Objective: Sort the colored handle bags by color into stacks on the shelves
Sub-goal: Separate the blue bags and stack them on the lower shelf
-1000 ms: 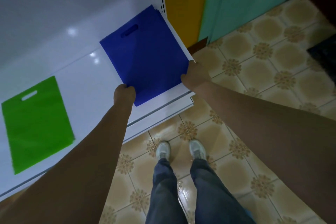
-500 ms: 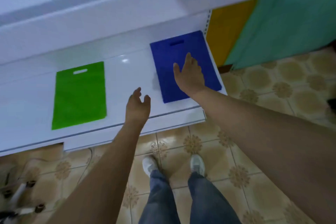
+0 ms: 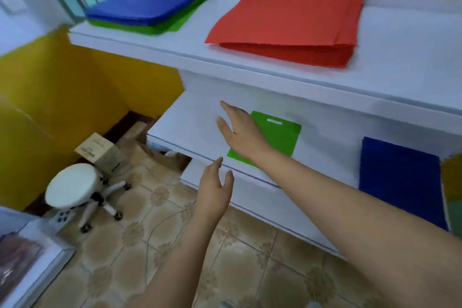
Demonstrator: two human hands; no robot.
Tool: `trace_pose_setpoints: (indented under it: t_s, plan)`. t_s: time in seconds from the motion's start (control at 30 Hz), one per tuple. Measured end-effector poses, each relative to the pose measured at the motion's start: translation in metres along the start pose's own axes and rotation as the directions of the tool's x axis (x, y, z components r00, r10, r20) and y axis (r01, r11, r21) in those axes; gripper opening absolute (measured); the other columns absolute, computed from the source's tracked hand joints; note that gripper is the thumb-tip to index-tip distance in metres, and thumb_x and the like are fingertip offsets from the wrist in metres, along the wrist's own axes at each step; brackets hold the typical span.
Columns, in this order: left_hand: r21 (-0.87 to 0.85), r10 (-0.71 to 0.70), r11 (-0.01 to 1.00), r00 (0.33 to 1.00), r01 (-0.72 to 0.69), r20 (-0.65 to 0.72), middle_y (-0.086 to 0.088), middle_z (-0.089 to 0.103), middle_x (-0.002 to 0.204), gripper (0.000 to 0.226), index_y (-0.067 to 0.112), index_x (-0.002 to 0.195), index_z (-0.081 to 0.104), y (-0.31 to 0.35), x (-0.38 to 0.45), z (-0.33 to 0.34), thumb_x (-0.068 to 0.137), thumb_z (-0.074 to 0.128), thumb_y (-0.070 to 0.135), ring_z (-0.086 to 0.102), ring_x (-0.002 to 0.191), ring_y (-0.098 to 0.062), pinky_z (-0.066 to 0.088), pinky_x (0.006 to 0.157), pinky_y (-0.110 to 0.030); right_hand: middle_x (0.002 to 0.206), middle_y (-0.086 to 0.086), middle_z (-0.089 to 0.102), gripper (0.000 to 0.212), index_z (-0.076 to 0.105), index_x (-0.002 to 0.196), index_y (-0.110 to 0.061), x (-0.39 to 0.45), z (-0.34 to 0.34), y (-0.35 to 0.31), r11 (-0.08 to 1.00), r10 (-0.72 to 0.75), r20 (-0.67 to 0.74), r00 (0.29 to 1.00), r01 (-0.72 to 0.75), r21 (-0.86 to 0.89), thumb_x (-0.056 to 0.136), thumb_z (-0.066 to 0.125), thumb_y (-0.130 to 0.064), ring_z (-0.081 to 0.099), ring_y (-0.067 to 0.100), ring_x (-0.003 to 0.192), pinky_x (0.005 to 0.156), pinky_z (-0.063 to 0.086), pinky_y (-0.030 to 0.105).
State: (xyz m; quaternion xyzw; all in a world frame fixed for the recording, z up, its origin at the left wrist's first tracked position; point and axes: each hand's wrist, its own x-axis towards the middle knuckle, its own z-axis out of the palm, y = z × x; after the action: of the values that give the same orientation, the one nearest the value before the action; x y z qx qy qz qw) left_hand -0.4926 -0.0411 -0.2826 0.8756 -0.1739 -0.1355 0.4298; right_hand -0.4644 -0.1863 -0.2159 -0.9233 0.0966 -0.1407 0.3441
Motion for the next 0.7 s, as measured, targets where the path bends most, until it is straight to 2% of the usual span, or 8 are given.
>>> trace_pose_setpoints:
  t_s: [0.07,0.17,0.23,0.3,0.37,0.47,0.57,0.7]
  plan:
    - [-0.002,-0.012,1.0,0.998,0.012,-0.057,0.0,0.043,0.145,0.05,0.019,0.148,0.037,-0.016,0.003,-0.046,0.101,0.044,0.035,0.042,0.134,-0.016,0.04,0.109,-0.042,0.149,0.005,0.043,0.055,0.034,0.149,-0.016,0.017,0.017,-0.052,0.994,-0.076,0.001,0.997,0.075,0.073,0.102,0.037,-0.043,0.039,0.021,0.137,0.112,0.033,0.038]
    - [0.0,0.023,1.0,0.991,-0.023,-0.132,-0.003,0.055,0.129,0.045,0.018,0.137,0.048,-0.03,0.015,-0.102,0.099,0.043,0.042,0.051,0.126,-0.023,0.047,0.1,-0.046,0.153,-0.001,0.039,0.055,0.03,0.151,-0.02,0.042,0.024,-0.118,0.962,-0.23,-0.022,0.973,0.231,0.146,0.103,0.034,-0.045,0.039,0.014,0.137,0.111,0.034,0.032]
    - [-0.028,0.042,0.998,0.974,-0.05,-0.221,0.005,0.053,0.132,0.044,0.023,0.139,0.047,-0.03,0.025,-0.132,0.099,0.044,0.04,0.05,0.124,-0.013,0.047,0.1,-0.035,0.152,-0.002,0.04,0.054,0.031,0.151,-0.02,0.063,0.021,-0.151,0.939,-0.3,-0.083,0.95,0.31,0.153,0.103,0.034,-0.044,0.039,0.011,0.137,0.111,0.035,0.031]
    - [-0.054,0.073,0.994,0.948,-0.095,-0.311,0.011,0.05,0.134,0.042,0.026,0.14,0.047,-0.022,0.037,-0.157,0.099,0.047,0.036,0.048,0.121,-0.004,0.045,0.099,-0.029,0.152,-0.002,0.04,0.054,0.03,0.151,-0.019,0.09,0.012,-0.174,0.932,-0.303,-0.174,0.937,0.33,0.149,0.103,0.034,-0.044,0.037,0.011,0.138,0.113,0.034,0.034]
    - [-0.044,0.119,0.988,0.918,-0.147,-0.377,0.014,0.051,0.128,0.038,0.027,0.136,0.051,-0.007,0.054,-0.18,0.099,0.049,0.034,0.048,0.116,-0.001,0.046,0.097,-0.03,0.154,-0.001,0.037,0.055,0.029,0.151,-0.019,0.122,-0.004,-0.185,0.951,-0.26,-0.259,0.93,0.294,0.1,0.102,0.036,-0.043,0.034,0.013,0.14,0.114,0.032,0.033]
    - [-0.041,0.19,0.972,0.873,-0.233,-0.45,0.011,0.053,0.122,0.034,0.025,0.132,0.054,0.02,0.096,-0.216,0.098,0.052,0.032,0.05,0.113,-0.006,0.048,0.097,-0.036,0.157,0.003,0.03,0.059,0.024,0.153,-0.013,0.176,-0.034,-0.189,0.988,-0.139,-0.345,0.928,0.152,0.011,0.101,0.041,-0.037,0.027,0.018,0.144,0.114,0.025,0.032]
    - [-0.03,0.234,0.957,0.832,-0.288,-0.504,0.008,0.054,0.122,0.035,0.022,0.131,0.055,0.045,0.149,-0.247,0.098,0.053,0.033,0.05,0.116,-0.009,0.047,0.099,-0.036,0.158,0.009,0.025,0.063,0.022,0.152,-0.008,0.232,-0.053,-0.174,0.998,0.003,-0.333,0.943,-0.026,-0.064,0.099,0.045,-0.033,0.024,0.023,0.144,0.114,0.025,0.036]
    - [0.006,0.219,0.967,0.813,-0.256,-0.539,0.006,0.055,0.125,0.036,0.023,0.131,0.055,0.066,0.224,-0.277,0.098,0.053,0.034,0.049,0.119,-0.011,0.046,0.101,-0.034,0.148,0.018,0.032,0.061,0.034,0.143,-0.004,0.31,-0.065,-0.151,0.964,0.117,-0.281,0.953,-0.178,-0.2,0.093,0.052,-0.034,0.037,0.037,0.133,0.104,0.036,0.043]
